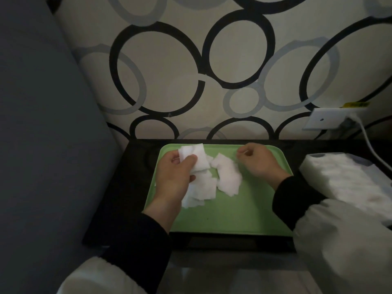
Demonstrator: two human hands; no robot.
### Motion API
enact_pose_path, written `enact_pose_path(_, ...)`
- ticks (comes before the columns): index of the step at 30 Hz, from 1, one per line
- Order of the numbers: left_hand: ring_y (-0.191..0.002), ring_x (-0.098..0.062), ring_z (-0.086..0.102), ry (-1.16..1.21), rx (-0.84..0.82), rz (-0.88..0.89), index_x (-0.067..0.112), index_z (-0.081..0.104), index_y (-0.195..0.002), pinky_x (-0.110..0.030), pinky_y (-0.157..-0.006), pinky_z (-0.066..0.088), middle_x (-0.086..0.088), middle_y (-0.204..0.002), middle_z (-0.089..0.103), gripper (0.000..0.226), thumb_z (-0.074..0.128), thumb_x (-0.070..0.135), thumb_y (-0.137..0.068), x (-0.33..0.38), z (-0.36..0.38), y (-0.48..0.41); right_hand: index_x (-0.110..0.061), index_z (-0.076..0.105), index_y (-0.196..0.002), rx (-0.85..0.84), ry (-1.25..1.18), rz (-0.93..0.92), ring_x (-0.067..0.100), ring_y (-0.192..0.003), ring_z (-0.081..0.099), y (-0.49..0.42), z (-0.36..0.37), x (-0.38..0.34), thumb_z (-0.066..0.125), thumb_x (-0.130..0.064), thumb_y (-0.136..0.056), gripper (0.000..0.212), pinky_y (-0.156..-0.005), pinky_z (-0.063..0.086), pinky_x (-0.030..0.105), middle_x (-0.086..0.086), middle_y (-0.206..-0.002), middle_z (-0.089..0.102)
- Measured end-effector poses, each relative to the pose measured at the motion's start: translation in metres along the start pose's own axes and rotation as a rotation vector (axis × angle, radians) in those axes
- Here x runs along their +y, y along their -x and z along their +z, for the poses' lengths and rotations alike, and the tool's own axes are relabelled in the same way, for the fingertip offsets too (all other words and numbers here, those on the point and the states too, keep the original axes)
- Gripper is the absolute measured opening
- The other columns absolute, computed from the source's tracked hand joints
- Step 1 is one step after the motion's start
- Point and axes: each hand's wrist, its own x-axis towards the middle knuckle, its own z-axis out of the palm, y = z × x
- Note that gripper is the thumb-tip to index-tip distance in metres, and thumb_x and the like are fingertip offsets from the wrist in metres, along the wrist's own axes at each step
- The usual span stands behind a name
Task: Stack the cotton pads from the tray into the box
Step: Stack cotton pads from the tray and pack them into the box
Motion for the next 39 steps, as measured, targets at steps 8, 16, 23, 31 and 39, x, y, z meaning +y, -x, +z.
enact_pose_path(8, -0.094, -0.014, 0.066, -0.014, -0.012, 0.005, 0.017, 0.064, -0.109, -0.025, -0.065, 0.055, 0.001, -0.103, 0.068, 0.016, 0.066, 0.015, -0.093, -0.001, -0.001, -0.004, -0.029, 0.066, -0.084, -0.085, 0.299, -0.028, 0.02, -0.097, 0.061, -0.018, 0.022, -0.016, 0.072, -0.045, -0.083, 0.017, -0.089, 0.053, 0.043, -0.004, -0.1, 0.066)
enact_pose_path(16, -0.091, -0.013, 0.066, -0.033, -0.021, 0.017, 0.019, 0.063, -0.105, -0.027, -0.067, 0.056, 0.001, -0.101, 0.069, 0.013, 0.066, 0.014, -0.093, -0.001, 0.001, -0.004, -0.016, 0.066, -0.085, -0.045, 0.002, -0.036, 0.016, -0.082, 0.06, -0.007, 0.013, -0.018, 0.071, -0.012, -0.086, 0.007, -0.073, 0.044, 0.026, -0.006, -0.08, 0.062)
enact_pose_path(23, -0.093, -0.015, 0.067, -0.012, -0.069, -0.01, 0.018, 0.062, -0.11, -0.025, -0.064, 0.057, 0.003, -0.102, 0.068, 0.017, 0.065, 0.014, -0.094, -0.001, 0.005, 0.004, -0.006, 0.06, -0.123, 0.01, -0.694, 0.084, 0.023, -0.103, 0.063, 0.025, -0.021, -0.022, 0.053, -0.001, -0.098, 0.027, -0.086, 0.055, 0.035, 0.014, -0.111, 0.065)
enact_pose_path(31, -0.082, -0.018, 0.073, -0.008, -0.198, -0.072, 0.013, 0.064, -0.109, -0.029, -0.063, 0.061, -0.005, -0.101, 0.073, 0.02, 0.072, 0.013, -0.09, -0.006, 0.029, 0.029, -0.01, 0.063, -0.103, 0.006, -1.062, 0.225, 0.026, -0.086, 0.063, 0.092, -0.05, -0.031, 0.051, -0.009, -0.095, 0.015, -0.072, 0.046, 0.035, 0.012, -0.1, 0.068)
enact_pose_path(39, -0.077, -0.015, 0.071, -0.036, -0.294, -0.036, 0.014, 0.066, -0.107, -0.037, -0.07, 0.063, -0.004, -0.088, 0.074, 0.017, 0.067, 0.011, -0.09, -0.006, 0.054, 0.053, 0.002, 0.063, -0.11, -0.127, -0.871, 0.156, 0.027, -0.083, 0.061, 0.124, -0.048, -0.019, 0.061, -0.007, -0.091, 0.02, -0.06, 0.048, 0.026, 0.018, -0.095, 0.067)
